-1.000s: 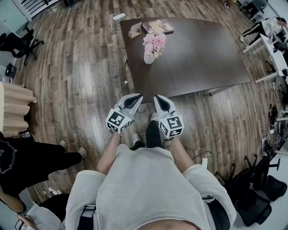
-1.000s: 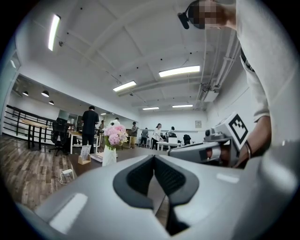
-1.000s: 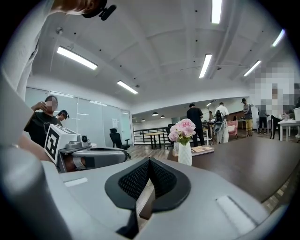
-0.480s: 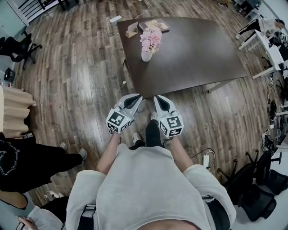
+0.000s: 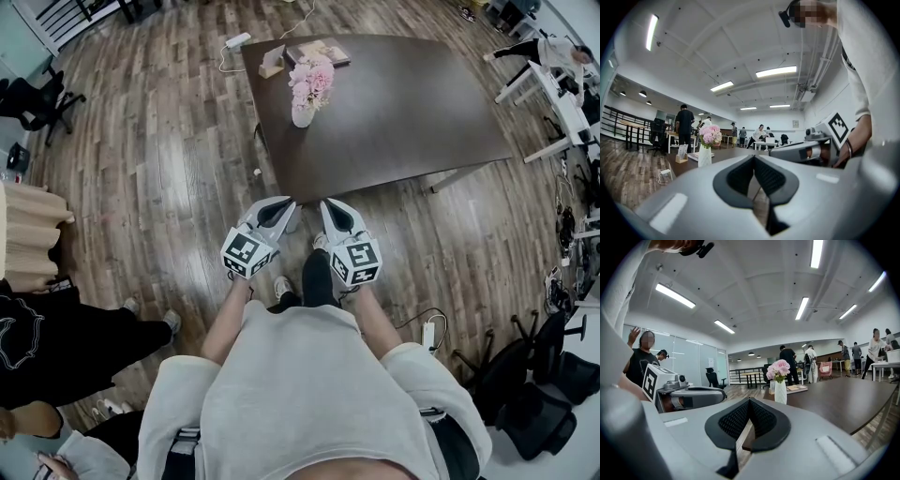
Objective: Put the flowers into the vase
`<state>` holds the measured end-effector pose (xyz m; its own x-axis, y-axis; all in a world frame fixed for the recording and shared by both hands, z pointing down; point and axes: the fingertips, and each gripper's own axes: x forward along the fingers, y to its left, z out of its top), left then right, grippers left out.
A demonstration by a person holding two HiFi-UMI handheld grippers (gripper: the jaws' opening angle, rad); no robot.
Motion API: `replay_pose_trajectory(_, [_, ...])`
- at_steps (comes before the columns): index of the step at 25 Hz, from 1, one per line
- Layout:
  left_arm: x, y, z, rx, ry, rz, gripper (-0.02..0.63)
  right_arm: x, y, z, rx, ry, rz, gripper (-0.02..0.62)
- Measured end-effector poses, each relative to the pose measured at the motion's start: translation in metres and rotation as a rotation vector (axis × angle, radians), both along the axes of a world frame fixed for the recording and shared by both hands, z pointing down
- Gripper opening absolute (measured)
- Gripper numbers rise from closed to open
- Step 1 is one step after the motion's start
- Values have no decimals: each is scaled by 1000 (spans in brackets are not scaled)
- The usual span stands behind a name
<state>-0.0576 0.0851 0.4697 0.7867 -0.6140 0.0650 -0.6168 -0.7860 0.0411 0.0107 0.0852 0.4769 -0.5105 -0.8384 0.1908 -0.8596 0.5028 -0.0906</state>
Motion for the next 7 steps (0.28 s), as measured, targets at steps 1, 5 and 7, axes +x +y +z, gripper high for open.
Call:
replay_pose_trajectory(1, [0, 0, 1, -1, -1, 0, 11, 0, 0, 1, 0, 0, -1, -5])
replay_pose_trajectory(5, [3, -2, 2, -4, -1, 1, 11, 2, -1, 1, -2, 1, -3, -4])
replay_pose_trajectory(7, [4, -3, 2, -4, -1, 2, 11, 2, -1, 1, -2, 2, -5, -5])
